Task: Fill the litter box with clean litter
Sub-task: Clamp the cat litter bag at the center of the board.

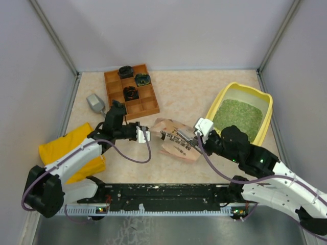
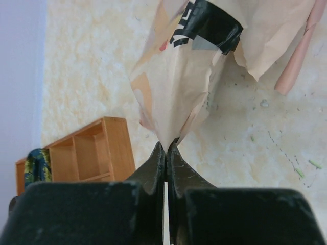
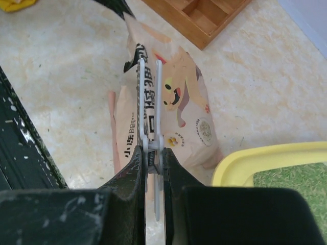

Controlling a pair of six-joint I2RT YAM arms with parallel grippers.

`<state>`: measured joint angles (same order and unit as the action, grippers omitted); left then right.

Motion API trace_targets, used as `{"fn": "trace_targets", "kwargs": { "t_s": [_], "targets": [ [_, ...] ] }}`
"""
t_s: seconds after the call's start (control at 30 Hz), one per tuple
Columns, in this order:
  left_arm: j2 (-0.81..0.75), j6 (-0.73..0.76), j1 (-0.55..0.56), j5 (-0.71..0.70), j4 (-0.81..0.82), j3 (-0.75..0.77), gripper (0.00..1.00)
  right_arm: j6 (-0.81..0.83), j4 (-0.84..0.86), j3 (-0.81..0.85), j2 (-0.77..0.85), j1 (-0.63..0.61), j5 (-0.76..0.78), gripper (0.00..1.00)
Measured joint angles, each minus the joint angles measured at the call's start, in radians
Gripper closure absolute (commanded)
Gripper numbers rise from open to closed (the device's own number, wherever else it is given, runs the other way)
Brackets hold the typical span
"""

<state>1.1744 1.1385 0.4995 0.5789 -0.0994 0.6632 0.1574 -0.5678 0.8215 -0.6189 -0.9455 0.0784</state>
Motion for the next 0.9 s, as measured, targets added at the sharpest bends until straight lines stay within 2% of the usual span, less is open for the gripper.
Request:
{"fn": "trace_targets", "kwargs": {
  "t_s": [0.17,0.3,0.57,0.9],
  "targets": [
    [-0.073,-0.039,0.0,0.055,-0.071,0.047,1.0,0.135,-0.1,0.096,-0.087,0.0,-0.042,1.0],
    [-0.096,-0.042,0.0,0.075,-0.115,0.062,1.0,0.208,-0.148,0.11,-0.134,0.0,-0.052,1.0],
    [-0.127,-0.033,0.0,0.074,-0.159,0.062,1.0,0.313,-0.246,0.129,-0.222,0.0,-0.019,1.0],
    [-0.132,-0.016,0.0,0.074,-0.171,0.062,1.0,0.367,-0.262,0.164,-0.263,0.0,0.007,1.0]
  ]
}}
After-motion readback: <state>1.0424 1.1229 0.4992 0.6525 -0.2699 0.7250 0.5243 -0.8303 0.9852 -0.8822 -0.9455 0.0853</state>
